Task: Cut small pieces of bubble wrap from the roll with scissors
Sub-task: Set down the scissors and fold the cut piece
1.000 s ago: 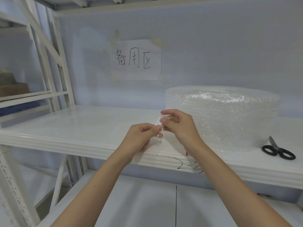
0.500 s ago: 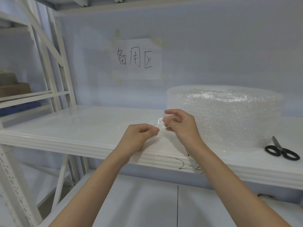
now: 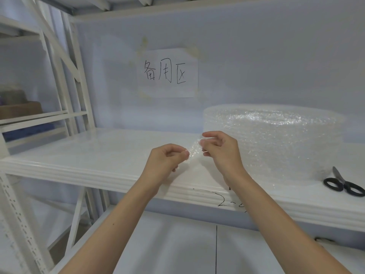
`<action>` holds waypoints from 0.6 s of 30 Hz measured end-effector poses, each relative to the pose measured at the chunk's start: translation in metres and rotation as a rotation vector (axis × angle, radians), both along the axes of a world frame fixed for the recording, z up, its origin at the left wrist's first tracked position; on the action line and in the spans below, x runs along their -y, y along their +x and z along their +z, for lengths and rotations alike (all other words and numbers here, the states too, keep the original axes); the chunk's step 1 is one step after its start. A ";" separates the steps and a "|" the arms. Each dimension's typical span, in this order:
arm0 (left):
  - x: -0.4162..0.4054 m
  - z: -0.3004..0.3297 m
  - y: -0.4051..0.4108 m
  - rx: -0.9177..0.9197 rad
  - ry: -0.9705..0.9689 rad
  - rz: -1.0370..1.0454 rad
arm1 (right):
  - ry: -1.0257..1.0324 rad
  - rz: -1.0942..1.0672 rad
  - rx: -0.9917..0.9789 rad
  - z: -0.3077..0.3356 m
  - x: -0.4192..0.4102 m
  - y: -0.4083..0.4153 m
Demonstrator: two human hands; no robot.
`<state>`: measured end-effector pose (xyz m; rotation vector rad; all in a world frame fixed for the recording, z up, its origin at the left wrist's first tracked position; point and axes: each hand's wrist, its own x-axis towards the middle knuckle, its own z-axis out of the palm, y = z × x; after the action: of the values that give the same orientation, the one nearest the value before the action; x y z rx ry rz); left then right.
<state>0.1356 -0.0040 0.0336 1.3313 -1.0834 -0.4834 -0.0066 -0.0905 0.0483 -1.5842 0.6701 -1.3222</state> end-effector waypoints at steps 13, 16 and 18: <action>0.010 0.003 0.065 0.073 0.143 0.351 | -0.081 -0.014 -0.197 -0.006 -0.018 -0.008; 0.015 -0.005 0.090 0.217 0.341 0.499 | -0.125 0.002 -0.230 -0.006 -0.025 -0.014; 0.015 -0.008 0.095 0.333 0.442 0.553 | -0.144 0.005 -0.236 -0.006 -0.030 -0.018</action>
<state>0.2309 -0.0187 0.0256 2.0757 -0.8383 -0.0828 -0.0243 -0.0607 0.0423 -1.8768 0.7262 -1.2129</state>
